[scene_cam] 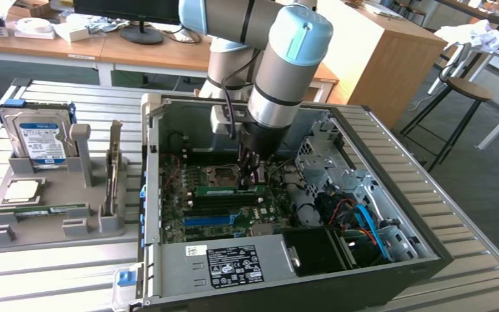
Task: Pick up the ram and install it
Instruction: 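Insert the ram into the slot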
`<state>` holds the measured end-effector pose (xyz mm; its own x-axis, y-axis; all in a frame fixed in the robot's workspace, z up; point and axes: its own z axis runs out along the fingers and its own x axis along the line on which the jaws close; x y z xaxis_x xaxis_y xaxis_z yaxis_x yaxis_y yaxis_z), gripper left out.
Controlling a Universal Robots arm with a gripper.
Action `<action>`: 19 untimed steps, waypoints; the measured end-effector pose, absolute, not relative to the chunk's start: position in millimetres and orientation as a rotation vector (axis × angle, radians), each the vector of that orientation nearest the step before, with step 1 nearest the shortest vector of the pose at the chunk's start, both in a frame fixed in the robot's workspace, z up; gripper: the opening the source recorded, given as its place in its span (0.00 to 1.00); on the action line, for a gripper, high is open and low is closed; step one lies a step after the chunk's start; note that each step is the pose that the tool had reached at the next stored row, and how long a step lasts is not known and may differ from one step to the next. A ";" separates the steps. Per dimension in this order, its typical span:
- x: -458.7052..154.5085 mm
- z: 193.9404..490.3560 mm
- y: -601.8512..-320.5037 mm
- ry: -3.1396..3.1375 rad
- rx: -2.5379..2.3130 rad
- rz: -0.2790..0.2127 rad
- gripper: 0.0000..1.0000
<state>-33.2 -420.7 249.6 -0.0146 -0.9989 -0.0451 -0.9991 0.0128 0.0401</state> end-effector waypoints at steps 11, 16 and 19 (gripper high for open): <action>-34.8 248.1 -420.7 2.232 -2.202 0.094 0.11; -34.8 246.0 -420.7 2.232 -2.202 0.094 0.11; -34.8 244.9 -420.7 2.232 -2.202 0.094 0.11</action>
